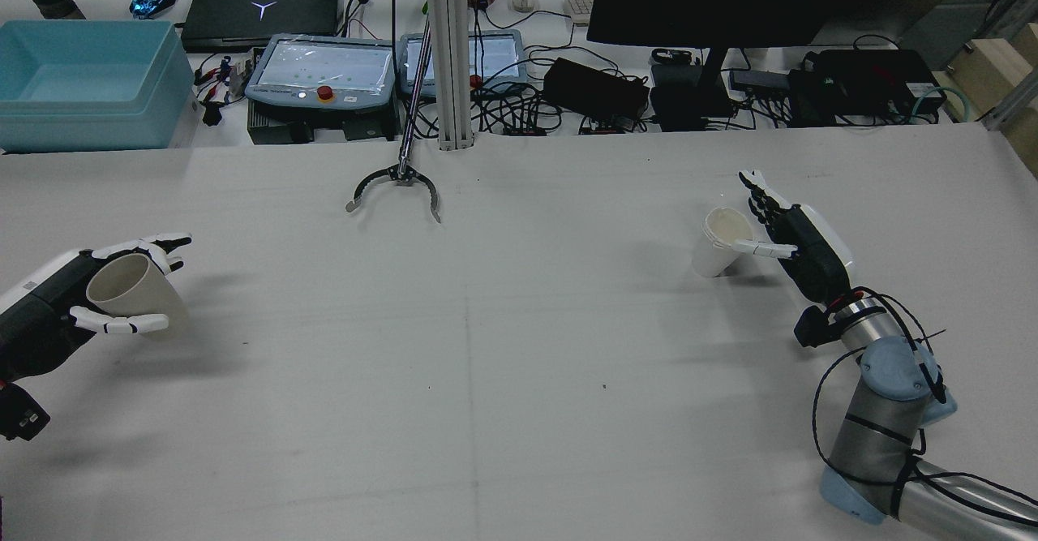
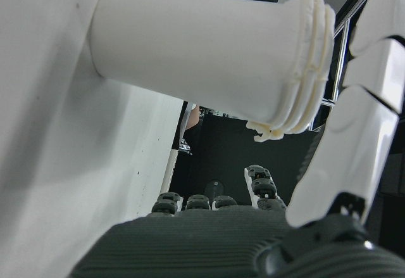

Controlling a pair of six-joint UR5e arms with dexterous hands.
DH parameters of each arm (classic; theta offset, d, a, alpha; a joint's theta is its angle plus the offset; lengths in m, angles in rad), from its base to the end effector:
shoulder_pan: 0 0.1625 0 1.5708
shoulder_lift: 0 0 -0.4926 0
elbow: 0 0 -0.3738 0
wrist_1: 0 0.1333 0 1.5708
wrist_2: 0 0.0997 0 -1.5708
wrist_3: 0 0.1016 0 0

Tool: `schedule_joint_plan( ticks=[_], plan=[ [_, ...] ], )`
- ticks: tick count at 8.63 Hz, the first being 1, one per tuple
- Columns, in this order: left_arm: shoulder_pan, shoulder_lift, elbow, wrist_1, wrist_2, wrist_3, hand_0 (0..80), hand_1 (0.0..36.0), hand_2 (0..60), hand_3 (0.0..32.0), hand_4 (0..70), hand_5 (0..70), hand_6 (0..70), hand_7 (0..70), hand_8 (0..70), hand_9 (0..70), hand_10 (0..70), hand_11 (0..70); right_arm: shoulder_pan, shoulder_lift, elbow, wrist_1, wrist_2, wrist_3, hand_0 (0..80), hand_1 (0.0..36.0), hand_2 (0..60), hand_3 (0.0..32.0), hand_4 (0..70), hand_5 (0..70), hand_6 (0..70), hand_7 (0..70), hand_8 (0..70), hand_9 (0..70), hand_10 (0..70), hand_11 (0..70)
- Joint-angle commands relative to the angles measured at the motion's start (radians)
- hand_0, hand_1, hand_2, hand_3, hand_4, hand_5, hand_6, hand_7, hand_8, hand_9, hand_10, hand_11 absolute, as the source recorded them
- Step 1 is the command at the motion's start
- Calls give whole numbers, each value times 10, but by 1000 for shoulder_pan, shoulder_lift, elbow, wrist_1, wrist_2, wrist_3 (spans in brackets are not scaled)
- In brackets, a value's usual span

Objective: Pour water
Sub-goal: 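Reach the right hand to the other beige cup and grasp it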

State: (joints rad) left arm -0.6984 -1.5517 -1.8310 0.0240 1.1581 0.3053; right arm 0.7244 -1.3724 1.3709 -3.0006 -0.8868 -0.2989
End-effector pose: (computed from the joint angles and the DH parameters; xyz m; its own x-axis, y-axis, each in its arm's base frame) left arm 0.2449 -0.4329 0.6431 -0.8975 -0.3873 -0.2111 0.1099 0.2673 -0.9573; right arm -0.2905 -0.5208 0.7338 -0.9694 0.1313 0.2076 -0.1897 0.1369 -0.9722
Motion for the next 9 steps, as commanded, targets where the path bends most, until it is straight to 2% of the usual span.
schedule_joint_plan(
  ticks=[1, 4, 6, 8, 9],
  plan=[
    [2, -1, 7, -6, 0, 0, 516, 360, 600, 0, 449, 700, 140, 218, 79, 129, 103, 173, -49, 13, -13, -1, 26, 0, 493, 160, 71, 0, 53, 42, 0, 0, 7, 31, 23, 52],
    [-1, 1, 7, -9, 0, 0, 512, 360, 600, 0, 448, 700, 144, 227, 83, 136, 106, 177, -59, 16, -6, -1, 26, 3, 491, 161, 71, 0, 45, 46, 0, 0, 9, 34, 21, 50],
    [-1, 7, 10, -12, 0, 0, 512, 360, 600, 0, 446, 700, 145, 231, 85, 138, 106, 177, -59, 16, -4, -1, 26, 1, 508, 176, 70, 0, 52, 54, 18, 4, 15, 42, 23, 54],
    [-1, 7, 10, -12, 0, 0, 510, 360, 600, 0, 441, 700, 146, 234, 87, 142, 108, 180, -62, 21, -1, -1, 26, 1, 523, 188, 74, 0, 69, 57, 53, 91, 9, 36, 33, 69],
    [0, 7, 10, -13, 0, 0, 509, 360, 600, 0, 439, 700, 147, 235, 87, 143, 108, 180, -63, 24, -1, -3, 26, 0, 534, 199, 74, 0, 80, 59, 81, 165, 17, 55, 36, 74]
  ],
)
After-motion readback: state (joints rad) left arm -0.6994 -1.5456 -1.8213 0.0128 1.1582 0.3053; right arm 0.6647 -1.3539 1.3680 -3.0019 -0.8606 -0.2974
